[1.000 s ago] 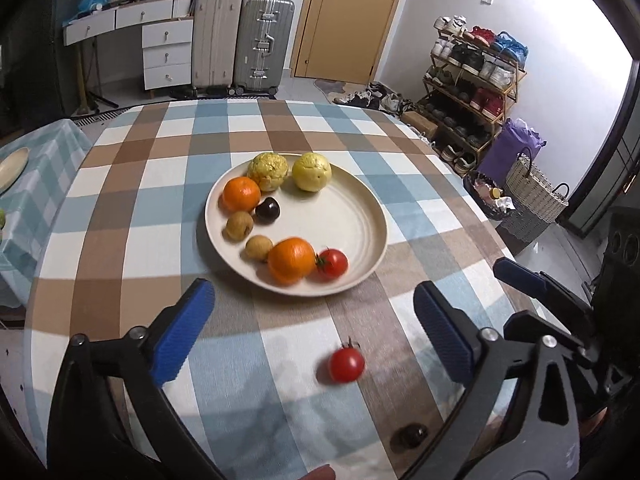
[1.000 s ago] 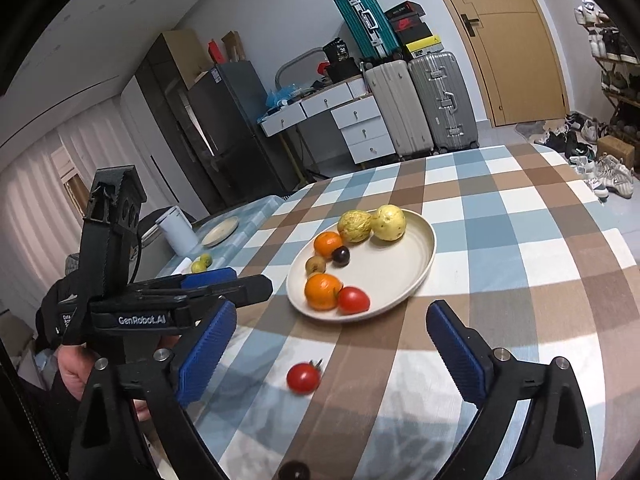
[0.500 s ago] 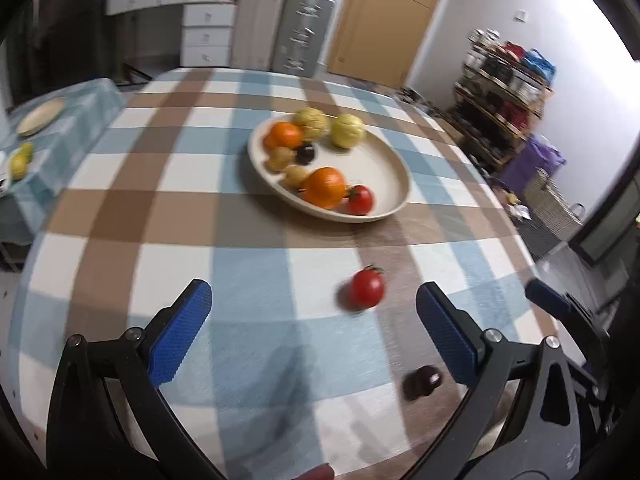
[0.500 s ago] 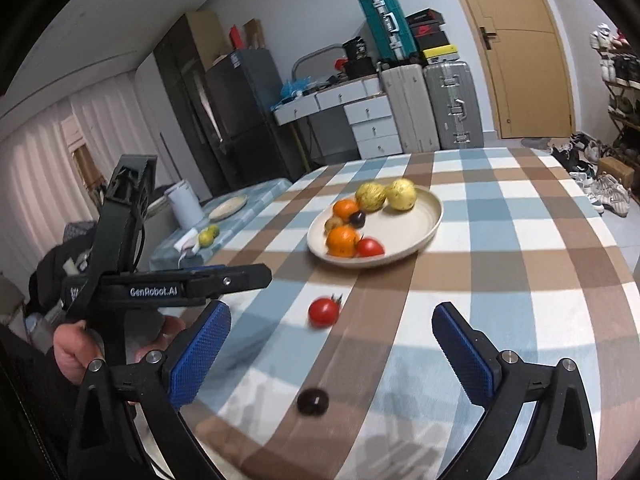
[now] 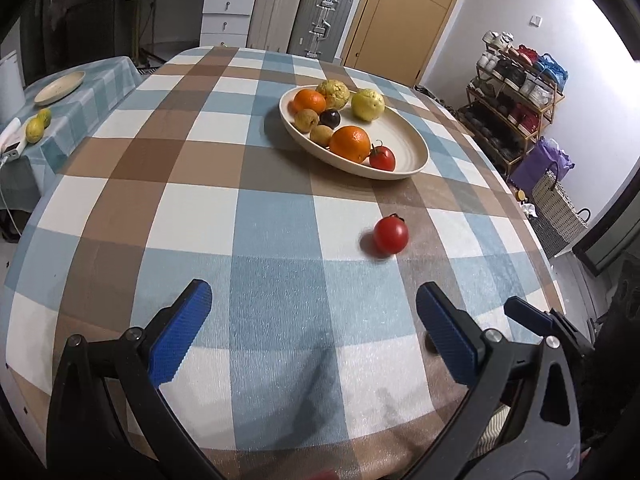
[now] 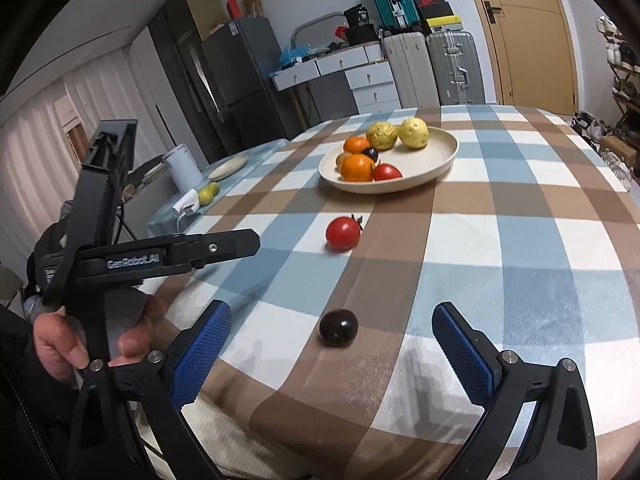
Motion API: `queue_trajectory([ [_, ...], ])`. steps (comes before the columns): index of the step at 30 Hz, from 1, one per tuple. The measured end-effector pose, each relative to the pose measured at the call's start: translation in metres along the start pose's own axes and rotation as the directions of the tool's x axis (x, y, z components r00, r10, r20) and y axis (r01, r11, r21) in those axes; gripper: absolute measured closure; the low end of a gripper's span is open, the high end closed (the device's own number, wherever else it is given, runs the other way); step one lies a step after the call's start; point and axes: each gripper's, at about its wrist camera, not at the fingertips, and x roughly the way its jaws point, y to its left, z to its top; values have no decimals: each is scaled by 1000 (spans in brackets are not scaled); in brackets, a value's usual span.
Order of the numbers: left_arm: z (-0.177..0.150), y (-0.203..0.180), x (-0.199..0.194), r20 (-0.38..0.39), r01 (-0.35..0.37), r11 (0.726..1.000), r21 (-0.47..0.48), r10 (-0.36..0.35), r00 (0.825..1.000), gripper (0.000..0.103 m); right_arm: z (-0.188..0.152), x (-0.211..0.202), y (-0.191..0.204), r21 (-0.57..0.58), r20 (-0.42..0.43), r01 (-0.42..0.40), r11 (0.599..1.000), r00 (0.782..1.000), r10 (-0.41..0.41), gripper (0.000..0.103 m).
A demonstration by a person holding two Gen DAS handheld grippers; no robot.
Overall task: Organize fruits
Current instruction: 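Lower the right gripper onto the remaining dark cherry and close it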
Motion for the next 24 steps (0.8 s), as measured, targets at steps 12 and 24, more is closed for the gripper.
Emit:
queue_trajectory([
  [12,-1,18,0,6,-6,999,-54,6,1000,1,-4,13,0,-26,-20,12,1000,1000,-13,37],
  [24,5,13,9,1,-3,999,-39,3,1000,1,-7,20,-1,-70,-40,40,997,998,-43,79],
])
